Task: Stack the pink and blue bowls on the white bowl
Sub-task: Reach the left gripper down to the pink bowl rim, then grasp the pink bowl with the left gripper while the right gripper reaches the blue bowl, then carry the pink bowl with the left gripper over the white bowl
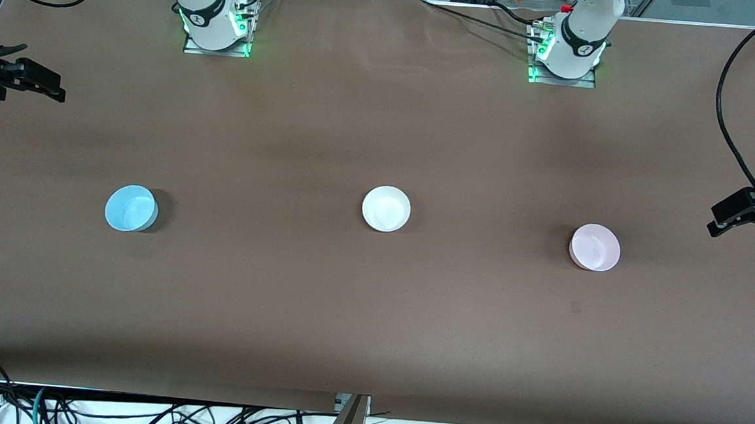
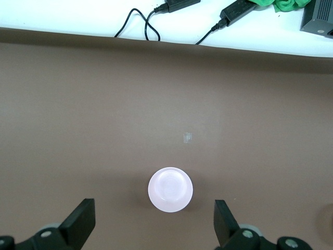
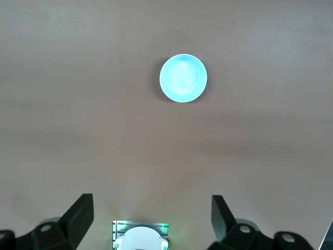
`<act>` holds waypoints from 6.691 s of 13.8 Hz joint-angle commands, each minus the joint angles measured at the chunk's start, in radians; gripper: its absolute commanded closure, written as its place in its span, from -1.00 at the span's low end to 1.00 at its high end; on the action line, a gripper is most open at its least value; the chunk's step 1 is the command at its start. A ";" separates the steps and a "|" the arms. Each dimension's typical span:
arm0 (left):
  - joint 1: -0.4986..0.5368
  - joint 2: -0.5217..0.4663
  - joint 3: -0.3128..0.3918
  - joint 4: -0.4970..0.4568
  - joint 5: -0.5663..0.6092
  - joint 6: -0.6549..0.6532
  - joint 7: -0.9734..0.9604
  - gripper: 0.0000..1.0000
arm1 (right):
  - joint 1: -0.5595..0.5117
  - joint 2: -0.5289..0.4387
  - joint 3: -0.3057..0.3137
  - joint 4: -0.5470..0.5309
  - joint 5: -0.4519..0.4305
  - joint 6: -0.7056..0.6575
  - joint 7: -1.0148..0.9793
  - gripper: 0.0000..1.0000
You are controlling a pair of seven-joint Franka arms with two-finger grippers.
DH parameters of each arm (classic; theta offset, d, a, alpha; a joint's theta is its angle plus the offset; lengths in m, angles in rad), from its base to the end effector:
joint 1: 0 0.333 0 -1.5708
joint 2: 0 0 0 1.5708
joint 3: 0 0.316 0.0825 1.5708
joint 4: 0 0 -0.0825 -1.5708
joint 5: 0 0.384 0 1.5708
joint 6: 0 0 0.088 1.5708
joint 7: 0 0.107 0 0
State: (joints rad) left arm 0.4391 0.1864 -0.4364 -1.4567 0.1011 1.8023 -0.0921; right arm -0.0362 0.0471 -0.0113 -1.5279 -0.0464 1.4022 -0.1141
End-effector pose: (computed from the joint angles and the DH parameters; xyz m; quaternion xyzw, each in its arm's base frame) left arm 0.6276 0.0354 0.6008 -0.9949 -0.0467 -0.0885 0.0073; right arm 0.5490 -0.0315 0.6052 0.9955 0.0312 -0.0879 0.0163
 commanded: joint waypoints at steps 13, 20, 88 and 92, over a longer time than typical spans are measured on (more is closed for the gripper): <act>0.023 0.183 -0.007 -0.078 0.011 0.061 0.009 -0.95 | -0.004 0.014 -0.001 0.031 -0.009 -0.011 -0.007 -1.00; 0.102 0.182 -0.004 -0.473 0.020 0.500 0.008 -0.95 | -0.004 0.014 -0.001 0.031 -0.012 -0.011 -0.006 -1.00; -0.008 0.231 -0.265 -0.628 0.186 0.784 -0.697 1.00 | -0.208 0.617 -0.027 -0.130 0.238 0.647 -0.363 0.04; -0.160 0.235 -0.263 -0.530 0.187 0.655 -0.882 1.00 | -0.208 0.614 -0.024 -0.124 0.238 0.630 -0.363 0.36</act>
State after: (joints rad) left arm 0.3308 0.4362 -0.7097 -2.0361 0.2580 2.5178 -0.8872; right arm -0.2334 0.6751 -0.0447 -1.6461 0.1688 2.0538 -0.4503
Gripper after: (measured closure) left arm 0.974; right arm 0.621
